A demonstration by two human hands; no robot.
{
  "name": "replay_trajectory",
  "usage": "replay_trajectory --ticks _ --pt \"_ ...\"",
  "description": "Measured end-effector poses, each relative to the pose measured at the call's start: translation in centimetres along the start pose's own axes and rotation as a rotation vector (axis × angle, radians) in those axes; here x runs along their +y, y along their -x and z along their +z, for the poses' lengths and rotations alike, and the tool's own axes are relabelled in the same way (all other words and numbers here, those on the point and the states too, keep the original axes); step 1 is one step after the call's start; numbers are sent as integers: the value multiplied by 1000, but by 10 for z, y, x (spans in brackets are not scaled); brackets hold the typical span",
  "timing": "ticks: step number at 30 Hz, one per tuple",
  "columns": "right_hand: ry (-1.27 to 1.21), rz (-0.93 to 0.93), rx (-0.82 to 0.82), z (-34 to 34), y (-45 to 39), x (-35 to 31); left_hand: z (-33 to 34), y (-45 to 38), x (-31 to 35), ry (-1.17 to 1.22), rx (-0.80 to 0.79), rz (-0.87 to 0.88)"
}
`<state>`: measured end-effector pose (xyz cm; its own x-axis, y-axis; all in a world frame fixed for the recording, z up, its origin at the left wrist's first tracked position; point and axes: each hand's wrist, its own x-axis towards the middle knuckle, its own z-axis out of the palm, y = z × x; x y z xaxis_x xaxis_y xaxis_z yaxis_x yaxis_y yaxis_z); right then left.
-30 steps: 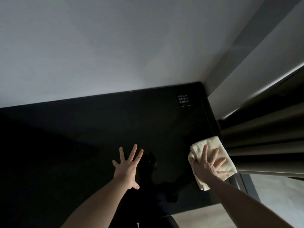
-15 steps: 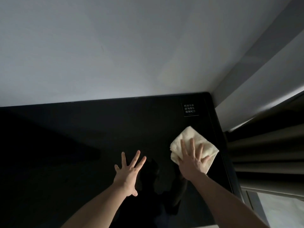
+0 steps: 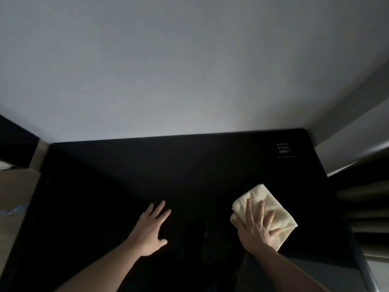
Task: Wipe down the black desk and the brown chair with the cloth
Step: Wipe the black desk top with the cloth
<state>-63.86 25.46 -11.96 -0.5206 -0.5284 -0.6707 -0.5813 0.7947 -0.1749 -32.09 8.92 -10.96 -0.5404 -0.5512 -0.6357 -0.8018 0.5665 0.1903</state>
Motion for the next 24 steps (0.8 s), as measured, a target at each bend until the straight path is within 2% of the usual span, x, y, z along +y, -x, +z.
replay_trajectory --ticks 7,10,14,19,24 --pt "48 -142 -60 82 48 -170 23 91 -182 29 -4 -258" --pt "49 -174 -91 94 63 -210 34 120 -230 98 -42 -316" --pt "52 -187 -87 76 69 -202 37 127 -249 217 -57 -315" --pt "117 -189 16 46 66 -188 38 117 -243 270 -20 -343" --pt "22 -85 24 69 33 -188 40 109 -230 284 0 -385"
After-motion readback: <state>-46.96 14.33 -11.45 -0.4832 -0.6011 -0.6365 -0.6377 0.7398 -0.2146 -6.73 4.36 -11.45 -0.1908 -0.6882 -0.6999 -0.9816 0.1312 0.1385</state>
